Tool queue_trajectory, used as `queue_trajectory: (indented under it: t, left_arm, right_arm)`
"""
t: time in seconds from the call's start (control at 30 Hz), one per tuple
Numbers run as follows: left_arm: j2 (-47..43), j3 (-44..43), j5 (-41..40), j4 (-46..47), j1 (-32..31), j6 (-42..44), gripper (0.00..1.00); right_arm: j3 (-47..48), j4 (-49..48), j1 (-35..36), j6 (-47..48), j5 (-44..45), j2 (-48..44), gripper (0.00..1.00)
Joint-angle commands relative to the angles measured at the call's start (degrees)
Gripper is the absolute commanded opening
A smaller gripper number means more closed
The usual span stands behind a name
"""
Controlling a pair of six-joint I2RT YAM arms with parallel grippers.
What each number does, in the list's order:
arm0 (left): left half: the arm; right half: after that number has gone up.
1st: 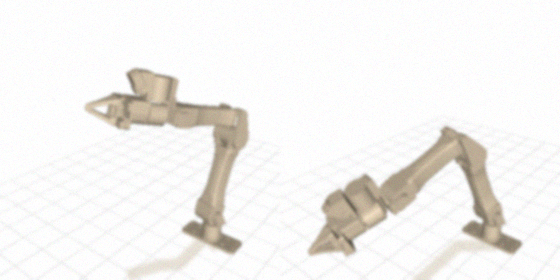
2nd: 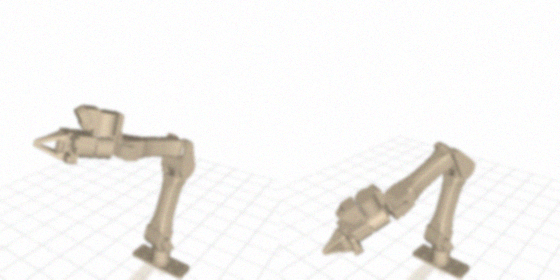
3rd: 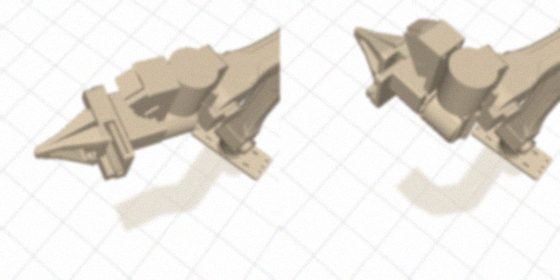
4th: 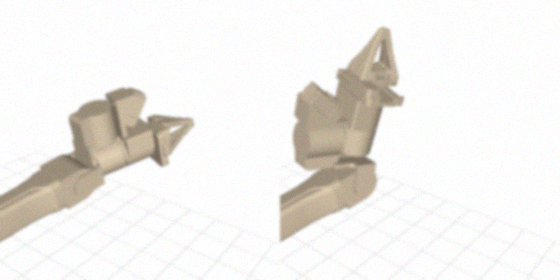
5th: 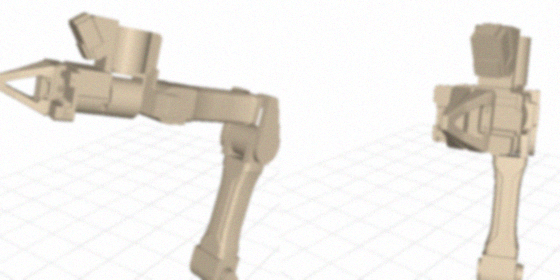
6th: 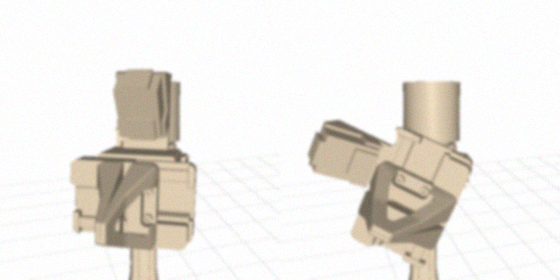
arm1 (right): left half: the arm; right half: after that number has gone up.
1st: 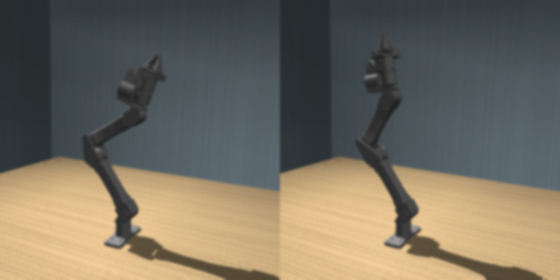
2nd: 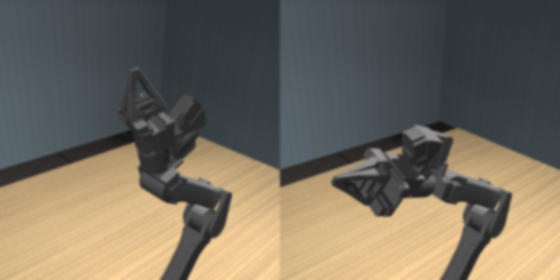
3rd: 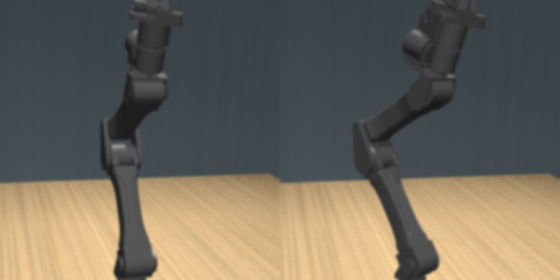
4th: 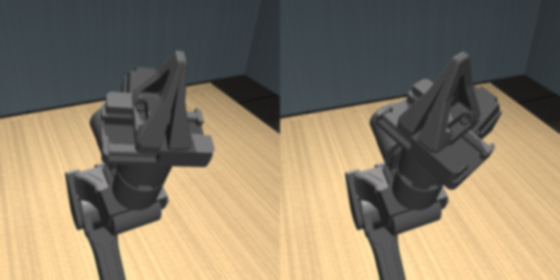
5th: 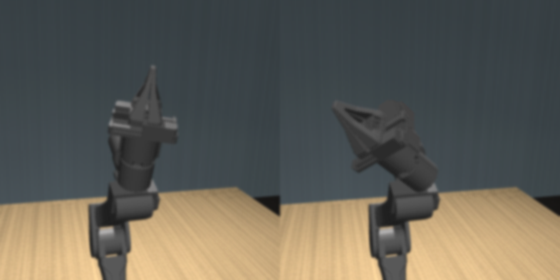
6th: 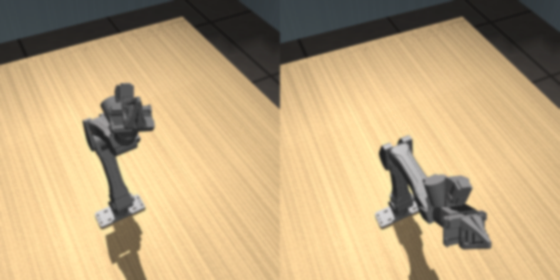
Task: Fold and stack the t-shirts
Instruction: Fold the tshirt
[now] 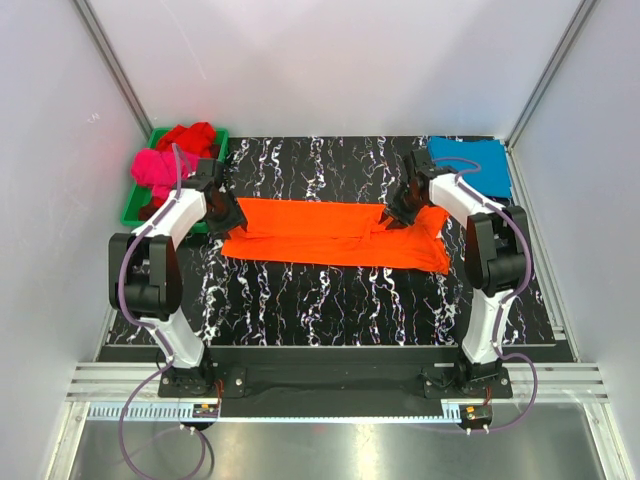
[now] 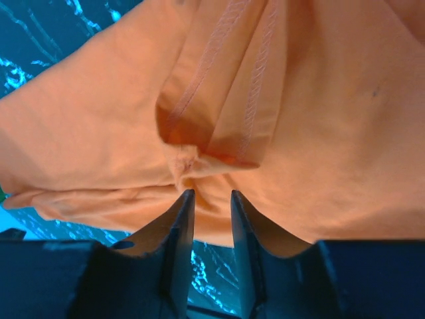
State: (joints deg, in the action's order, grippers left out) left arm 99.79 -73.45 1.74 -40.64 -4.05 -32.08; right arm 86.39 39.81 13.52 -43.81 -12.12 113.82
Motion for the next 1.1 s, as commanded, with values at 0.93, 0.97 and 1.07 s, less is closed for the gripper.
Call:
queue_trajectory:
  t: [0.93,0.97,1.07]
  left_arm:
    - [-1.96,-0.82,-1.21,0.39,0.01,0.7,0.53]
    - [-1.88,-0.73,-1.21,0.56,-0.08,0.79,0.53]
    - [-1.79,-0.55,-1.21,0.56,0.01,0.87,0.53]
  right_arm:
    - [7.21,-6.15,0.46,0.48,2.63,6.06,0.0]
    - [7.39,-6.15,0.63,0.4,2.45,6.24,0.0]
    - [8.88,-3.27,0.98,-0.48,2.98,6.77,0.08]
